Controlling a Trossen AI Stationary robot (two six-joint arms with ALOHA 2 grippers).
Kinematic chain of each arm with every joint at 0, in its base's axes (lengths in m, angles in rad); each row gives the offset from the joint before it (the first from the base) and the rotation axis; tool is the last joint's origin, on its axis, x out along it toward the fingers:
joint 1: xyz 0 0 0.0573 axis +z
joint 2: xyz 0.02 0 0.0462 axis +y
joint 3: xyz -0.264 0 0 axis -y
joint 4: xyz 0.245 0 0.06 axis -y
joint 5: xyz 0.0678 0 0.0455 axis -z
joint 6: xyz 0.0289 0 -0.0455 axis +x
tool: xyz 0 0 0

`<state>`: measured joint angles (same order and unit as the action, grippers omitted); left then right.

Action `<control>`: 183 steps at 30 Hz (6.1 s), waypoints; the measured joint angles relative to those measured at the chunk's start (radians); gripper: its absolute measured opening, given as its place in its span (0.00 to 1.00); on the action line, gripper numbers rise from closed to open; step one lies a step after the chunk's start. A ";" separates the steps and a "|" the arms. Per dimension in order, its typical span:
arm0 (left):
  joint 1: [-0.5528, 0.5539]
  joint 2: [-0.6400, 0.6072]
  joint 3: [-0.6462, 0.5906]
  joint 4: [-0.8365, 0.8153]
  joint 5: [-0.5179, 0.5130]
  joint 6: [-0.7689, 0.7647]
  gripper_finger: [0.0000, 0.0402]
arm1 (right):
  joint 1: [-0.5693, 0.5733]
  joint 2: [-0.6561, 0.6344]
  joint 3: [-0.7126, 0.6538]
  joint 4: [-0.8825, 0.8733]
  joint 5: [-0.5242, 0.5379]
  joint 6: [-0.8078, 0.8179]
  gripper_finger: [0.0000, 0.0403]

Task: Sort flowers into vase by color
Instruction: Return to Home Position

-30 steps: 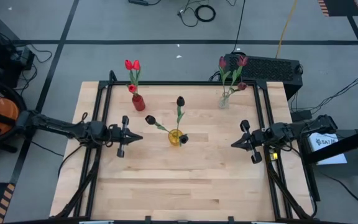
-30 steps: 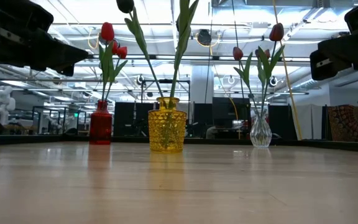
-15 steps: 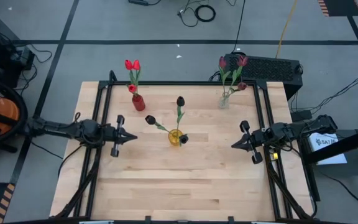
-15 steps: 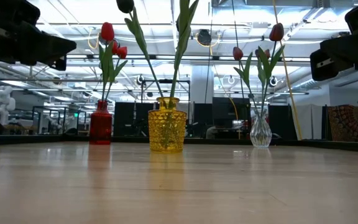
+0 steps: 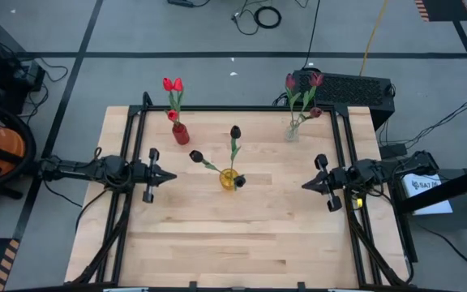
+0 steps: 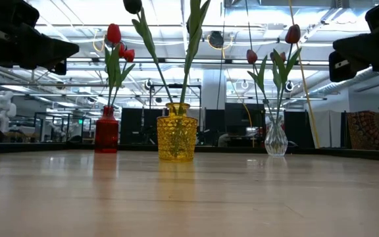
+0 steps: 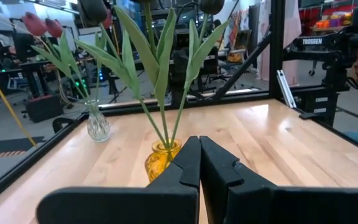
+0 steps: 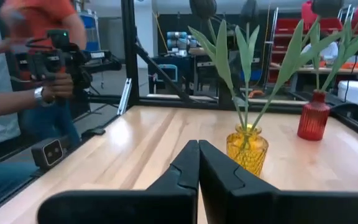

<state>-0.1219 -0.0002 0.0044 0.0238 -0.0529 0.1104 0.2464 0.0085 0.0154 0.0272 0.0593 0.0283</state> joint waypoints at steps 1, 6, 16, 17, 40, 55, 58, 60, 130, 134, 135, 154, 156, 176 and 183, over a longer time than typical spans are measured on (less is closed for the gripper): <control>0.000 0.000 0.000 0.000 0.000 0.000 0.01 | -0.003 -0.008 0.000 0.000 -0.001 -0.004 0.00; 0.000 0.000 0.000 -0.001 -0.004 -0.024 0.01 | -0.035 -0.007 0.001 -0.004 -0.003 -0.008 0.00; 0.000 0.000 0.000 -0.001 -0.028 -0.026 0.01 | -0.129 -0.007 0.001 -0.007 -0.011 -0.024 0.00; 0.000 0.000 0.000 -0.001 -0.028 -0.027 0.01 | -0.139 -0.007 0.001 -0.007 -0.011 -0.026 0.00; 0.000 0.000 0.000 -0.003 -0.032 -0.037 0.01 | -0.200 -0.004 0.002 -0.014 -0.039 0.010 0.00; 0.011 0.000 0.000 0.003 -0.063 -0.036 0.01 | -0.199 -0.004 0.002 -0.014 -0.039 0.020 0.00; 0.017 0.000 0.000 0.002 -0.056 -0.045 0.01 | -0.199 -0.004 0.002 -0.014 -0.039 0.013 0.00; 0.022 0.000 0.000 0.002 -0.055 -0.043 0.01 | -0.199 -0.004 0.002 -0.014 -0.039 0.014 0.00; 0.067 0.009 0.000 0.006 -0.008 -0.025 0.01 | -0.199 -0.004 0.001 -0.010 -0.035 0.012 0.00; 0.067 0.009 0.000 0.007 -0.008 -0.025 0.01 | -0.199 -0.004 0.001 -0.010 -0.035 0.012 0.00; 0.067 0.009 0.000 0.007 -0.008 -0.025 0.01 | -0.199 -0.004 0.001 -0.010 -0.035 0.012 0.00; 0.067 0.009 0.000 0.007 -0.008 -0.025 0.01 | -0.199 -0.004 0.001 -0.010 -0.035 0.012 0.00; 0.067 0.009 0.000 0.007 -0.008 -0.025 0.01 | -0.199 -0.004 0.001 -0.010 -0.035 0.012 0.00; 0.067 0.009 0.000 0.007 -0.008 -0.025 0.01 | -0.199 -0.004 0.001 -0.010 -0.035 0.012 0.00; 0.067 0.009 0.000 0.007 -0.008 -0.025 0.01 | -0.199 -0.004 0.001 -0.010 -0.035 0.012 0.00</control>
<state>-0.0551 0.0090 0.0040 0.0307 -0.0612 0.0856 0.0475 0.0044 0.0166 0.0174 0.0246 0.0406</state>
